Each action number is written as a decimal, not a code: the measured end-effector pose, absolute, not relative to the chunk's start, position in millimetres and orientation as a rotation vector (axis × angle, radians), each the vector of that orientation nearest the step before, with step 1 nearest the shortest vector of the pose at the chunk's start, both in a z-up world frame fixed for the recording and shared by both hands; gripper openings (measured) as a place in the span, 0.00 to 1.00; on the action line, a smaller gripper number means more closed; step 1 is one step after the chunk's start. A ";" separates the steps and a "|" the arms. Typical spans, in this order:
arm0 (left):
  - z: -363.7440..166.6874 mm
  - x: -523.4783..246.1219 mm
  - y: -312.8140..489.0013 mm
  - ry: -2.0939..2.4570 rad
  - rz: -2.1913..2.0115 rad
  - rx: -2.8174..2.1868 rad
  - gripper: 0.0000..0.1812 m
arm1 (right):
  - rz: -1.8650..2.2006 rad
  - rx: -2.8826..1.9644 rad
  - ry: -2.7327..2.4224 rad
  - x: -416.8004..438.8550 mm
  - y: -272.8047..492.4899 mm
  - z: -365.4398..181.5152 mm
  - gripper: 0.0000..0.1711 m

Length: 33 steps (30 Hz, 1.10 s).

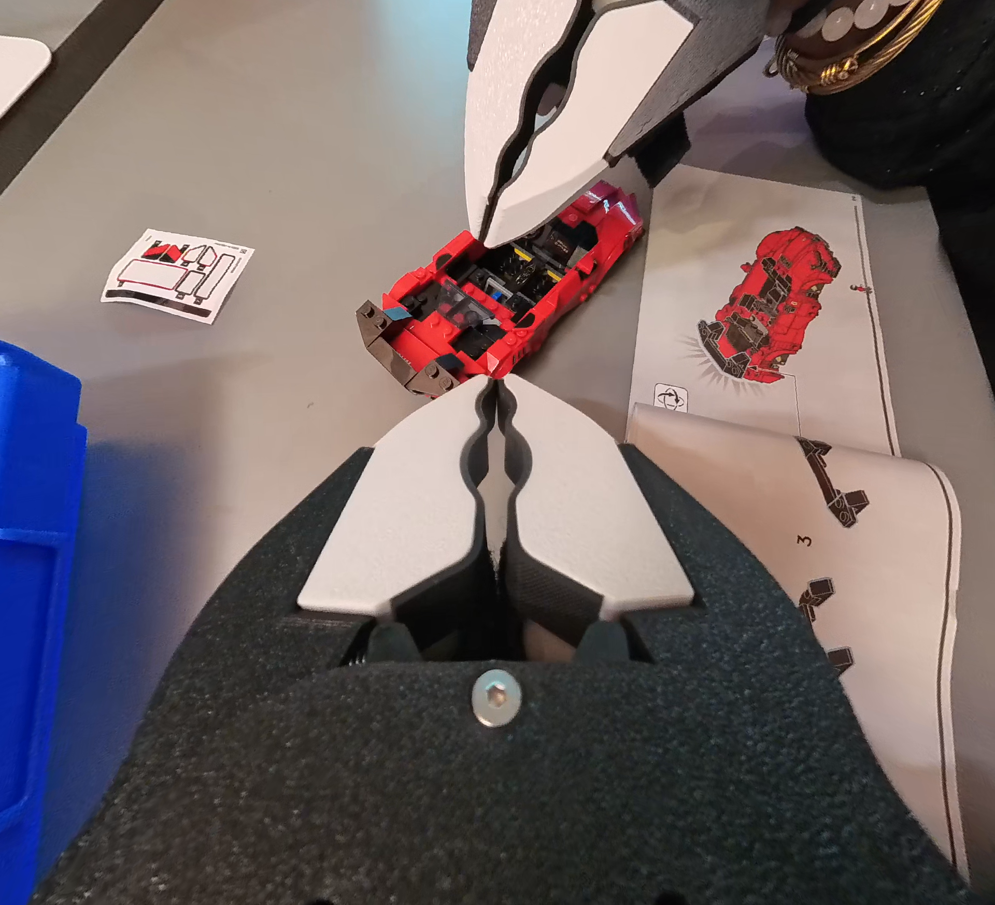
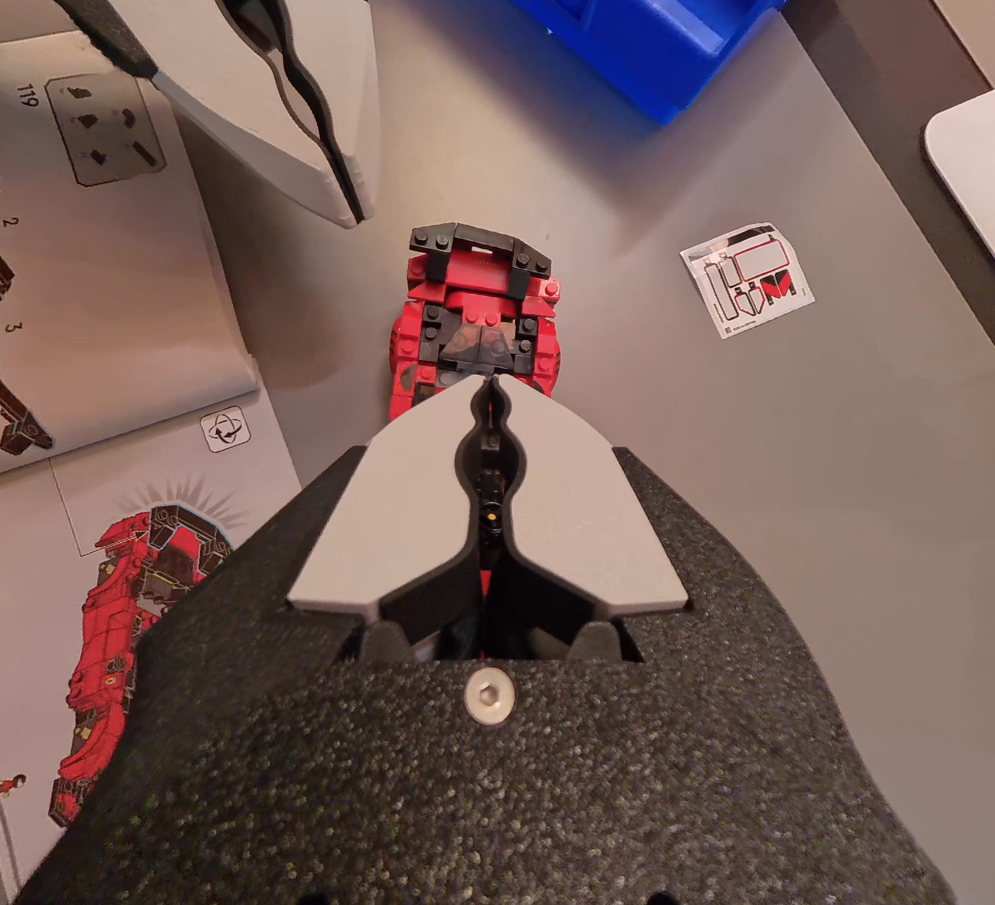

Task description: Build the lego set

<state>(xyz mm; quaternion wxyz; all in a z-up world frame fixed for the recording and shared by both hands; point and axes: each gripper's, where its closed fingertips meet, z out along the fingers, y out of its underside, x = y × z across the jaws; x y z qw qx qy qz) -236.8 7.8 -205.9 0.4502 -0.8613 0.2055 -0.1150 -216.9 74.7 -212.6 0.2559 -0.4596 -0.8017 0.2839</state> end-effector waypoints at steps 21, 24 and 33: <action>-208.4 -236.2 9.9 0.500 -0.274 -2.131 0.00 | 0.807 -1.259 -2.139 -219.4 78.2 -214.7 0.00; -211.8 -238.6 10.2 0.492 -0.267 -2.149 0.01 | 0.836 -1.257 -2.141 -221.7 76.0 -214.3 0.07; -204.1 -244.7 14.2 0.449 -0.207 -2.121 0.13 | 0.829 -1.282 -2.109 -225.9 83.1 -216.5 0.12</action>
